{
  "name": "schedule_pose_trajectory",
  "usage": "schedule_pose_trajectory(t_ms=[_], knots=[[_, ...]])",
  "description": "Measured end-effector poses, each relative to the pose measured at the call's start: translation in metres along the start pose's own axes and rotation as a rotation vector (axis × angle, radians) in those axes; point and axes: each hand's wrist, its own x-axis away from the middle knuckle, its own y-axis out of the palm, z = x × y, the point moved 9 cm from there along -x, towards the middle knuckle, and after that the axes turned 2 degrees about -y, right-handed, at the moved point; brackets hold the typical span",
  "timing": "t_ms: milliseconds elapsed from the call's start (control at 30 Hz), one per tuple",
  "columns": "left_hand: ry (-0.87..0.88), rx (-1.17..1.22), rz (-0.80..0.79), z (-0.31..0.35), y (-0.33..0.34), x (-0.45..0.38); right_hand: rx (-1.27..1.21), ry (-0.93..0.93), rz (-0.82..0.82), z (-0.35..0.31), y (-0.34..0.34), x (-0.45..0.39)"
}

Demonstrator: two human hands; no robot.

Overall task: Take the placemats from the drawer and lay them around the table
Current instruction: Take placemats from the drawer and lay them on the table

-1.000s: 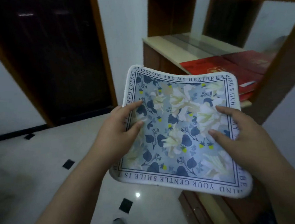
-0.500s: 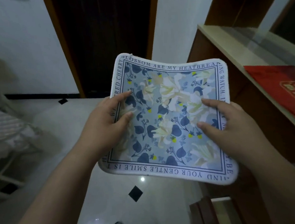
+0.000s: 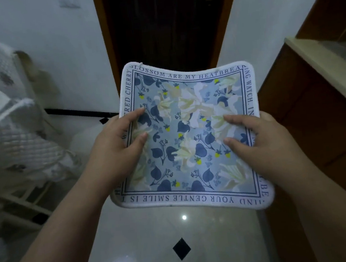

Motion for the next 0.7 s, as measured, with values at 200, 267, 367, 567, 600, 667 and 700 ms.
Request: schedule_pose_trajectory(t_ms=[200,267,367,567,600,667,700], knots=[[-0.139,-0.080,0.127,-0.042,-0.024,-0.027,-0.075,-0.109,-0.138,-0.016,0.061,-0.085],[-0.176,-0.121,0.182,-0.050,-0.034,-0.032,-0.111,-0.157,-0.195,-0.024,0.081,-0.113],[-0.232,-0.168,0.288,-0.051,-0.050,-0.036,-0.145,-0.272,-0.267,-0.046,0.101,-0.153],[-0.420,-0.206,0.543,-0.053,-0.081,-0.014,-0.210,-0.507,-0.456,-0.103,0.145,-0.206],[-0.453,-0.203,0.582,-0.055,-0.085,-0.006,-0.214,-0.541,-0.493,-0.113,0.154,-0.208],[-0.522,-0.182,0.646,-0.060,-0.090,0.011,-0.210,-0.611,-0.550,-0.131,0.172,-0.211],[-0.561,-0.172,0.673,-0.062,-0.093,0.020,-0.208,-0.644,-0.579,-0.141,0.182,-0.210]])
